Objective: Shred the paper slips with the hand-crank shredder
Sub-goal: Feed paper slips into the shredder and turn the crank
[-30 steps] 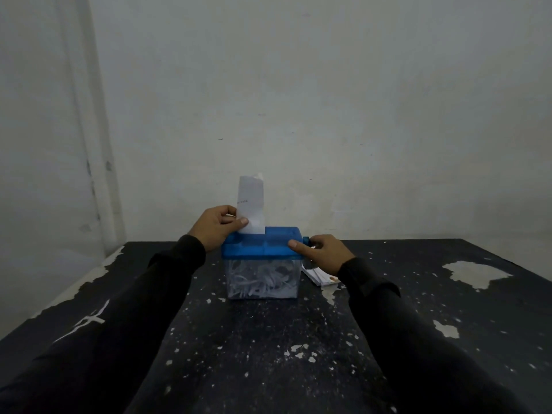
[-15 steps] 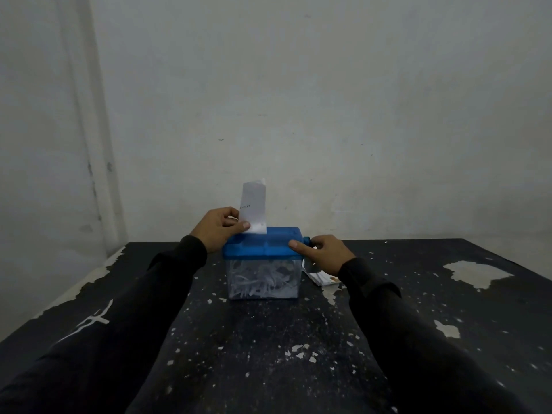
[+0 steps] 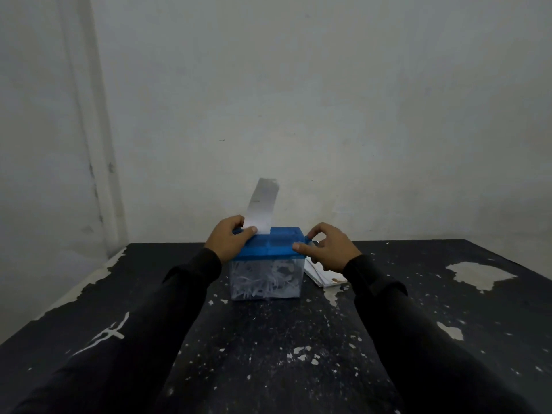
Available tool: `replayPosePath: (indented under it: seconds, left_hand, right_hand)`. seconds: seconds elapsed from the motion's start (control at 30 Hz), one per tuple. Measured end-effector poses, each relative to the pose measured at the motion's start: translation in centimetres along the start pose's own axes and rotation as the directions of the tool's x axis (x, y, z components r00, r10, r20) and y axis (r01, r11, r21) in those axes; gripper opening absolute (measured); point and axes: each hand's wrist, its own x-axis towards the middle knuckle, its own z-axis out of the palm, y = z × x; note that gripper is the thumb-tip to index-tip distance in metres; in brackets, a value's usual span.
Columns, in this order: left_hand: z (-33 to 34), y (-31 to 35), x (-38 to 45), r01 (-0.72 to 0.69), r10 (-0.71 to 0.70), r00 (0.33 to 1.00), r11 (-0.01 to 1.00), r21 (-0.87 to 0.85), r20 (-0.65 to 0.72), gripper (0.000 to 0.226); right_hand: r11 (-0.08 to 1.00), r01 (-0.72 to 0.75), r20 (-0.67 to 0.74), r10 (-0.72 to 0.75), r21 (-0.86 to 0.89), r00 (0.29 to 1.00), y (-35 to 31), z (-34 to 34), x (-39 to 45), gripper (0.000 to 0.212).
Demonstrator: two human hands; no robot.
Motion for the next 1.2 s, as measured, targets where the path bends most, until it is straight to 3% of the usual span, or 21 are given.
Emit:
replayPosePath:
  seconds: [0.13, 0.47, 0.57, 0.73, 0.8, 0.97, 1.1, 1.2]
  left_hand:
    - [0.0, 0.6, -0.2, 0.009, -0.013, 1.0, 0.993, -0.118, -0.029, 0.041]
    - [-1.1, 0.2, 0.7, 0.111, -0.112, 0.994, 0.987, -0.12, 0.001, 0.034]
    - [-1.6, 0.4, 0.8, 0.133, -0.132, 0.991, 0.987, -0.085, 0.012, 0.028]
    - [-1.5, 0.3, 0.2, 0.154, -0.155, 0.988, 0.978, -0.143, 0.003, 0.008]
    - [-1.3, 0.2, 0.0, 0.146, -0.149, 0.989, 0.975, -0.166, -0.004, 0.009]
    - [-0.8, 0.4, -0.3, 0.132, -0.138, 0.99, 0.977, -0.166, -0.023, 0.012]
    - [-1.2, 0.3, 0.1, 0.115, -0.116, 0.993, 0.988, -0.108, -0.002, 0.003]
    - [-1.2, 0.6, 0.5, 0.107, -0.11, 0.994, 0.985, -0.135, -0.015, 0.009]
  right_hand:
    - [0.999, -0.004, 0.064, 0.001, 0.047, 0.998, 0.6, -0.4, 0.0, 0.034]
    - [0.998, -0.003, 0.061, -0.001, 0.062, 0.998, 0.6, -0.2, -0.2, 0.032]
    - [0.999, 0.017, 0.067, -0.02, 0.051, 0.998, 0.7, -0.3, -0.2, 0.035]
    - [0.991, 0.022, 0.252, -0.055, 0.134, 0.966, 1.4, -1.8, -0.6, 0.063]
    - [0.984, 0.019, 0.263, -0.066, 0.175, 0.962, 1.7, -2.6, -0.7, 0.058]
    - [0.98, 0.175, 0.203, -0.19, 0.092, 0.961, 1.1, -3.7, -0.7, 0.026]
    - [0.987, 0.148, 0.13, -0.156, 0.065, 0.979, 0.3, -3.7, 0.7, 0.034]
    - [0.993, 0.098, 0.101, -0.105, 0.072, 0.989, 0.0, -3.6, 1.9, 0.042]
